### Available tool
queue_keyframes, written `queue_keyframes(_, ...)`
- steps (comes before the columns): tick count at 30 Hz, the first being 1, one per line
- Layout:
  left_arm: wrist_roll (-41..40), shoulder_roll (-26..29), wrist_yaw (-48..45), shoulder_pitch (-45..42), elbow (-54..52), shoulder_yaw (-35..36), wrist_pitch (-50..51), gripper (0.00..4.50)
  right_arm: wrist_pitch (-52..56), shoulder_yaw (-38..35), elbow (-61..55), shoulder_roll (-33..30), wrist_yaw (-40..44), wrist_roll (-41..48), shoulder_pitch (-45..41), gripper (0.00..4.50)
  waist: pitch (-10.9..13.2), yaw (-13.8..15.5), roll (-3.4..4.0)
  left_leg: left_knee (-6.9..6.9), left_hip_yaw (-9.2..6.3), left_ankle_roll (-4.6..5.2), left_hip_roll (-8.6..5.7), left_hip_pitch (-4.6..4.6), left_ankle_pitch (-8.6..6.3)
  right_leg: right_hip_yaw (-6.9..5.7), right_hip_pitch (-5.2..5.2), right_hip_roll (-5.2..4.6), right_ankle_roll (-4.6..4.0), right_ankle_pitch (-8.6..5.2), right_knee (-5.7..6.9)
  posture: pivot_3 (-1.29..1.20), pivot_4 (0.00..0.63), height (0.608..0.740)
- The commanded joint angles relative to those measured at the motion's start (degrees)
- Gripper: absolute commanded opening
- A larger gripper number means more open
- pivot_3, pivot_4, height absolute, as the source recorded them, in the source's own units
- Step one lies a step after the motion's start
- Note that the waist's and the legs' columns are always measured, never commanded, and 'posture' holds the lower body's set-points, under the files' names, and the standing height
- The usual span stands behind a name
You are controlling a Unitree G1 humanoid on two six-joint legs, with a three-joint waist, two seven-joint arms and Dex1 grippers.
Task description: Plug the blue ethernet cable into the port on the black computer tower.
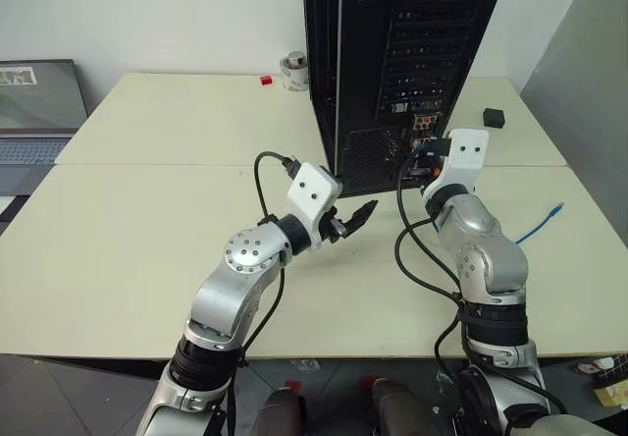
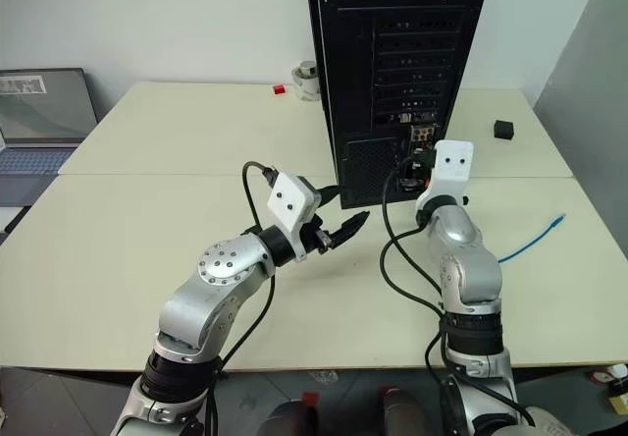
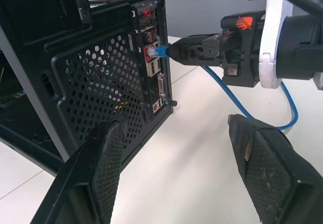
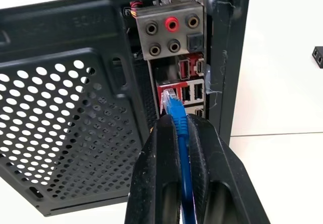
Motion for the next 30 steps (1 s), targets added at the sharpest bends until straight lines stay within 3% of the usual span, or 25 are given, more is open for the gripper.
queue_keyframes(1, 0.26, 0.11, 0.2, -0.7, -1.91, -0.15, -0.92, 3.37, -1.84, -0.57, -0.76, 0.02, 0.01, -0.04, -1.97, 0.0, 0.0, 0.0, 0.0, 0.0, 0.0, 0.0, 0.0, 0.0, 0.0, 0.0, 0.0, 0.0, 0.0, 0.0, 0.0, 0.0, 0.15, 0.74)
queue_keyframes(30, 0.77, 0.49, 0.44, -0.78, -1.49, -0.15, -1.26, 3.37, -4.22, 4.46, 1.14, -0.98, 2.57, -4.22, -1.7, 0.0, 0.0, -1.13, 0.0, -0.04, 0.03, 0.0, 0.03, 0.03, 0.0, 0.06, -0.02, 0.03, 0.01, 0.0, 0.0, 0.0, 0.15, 0.74)
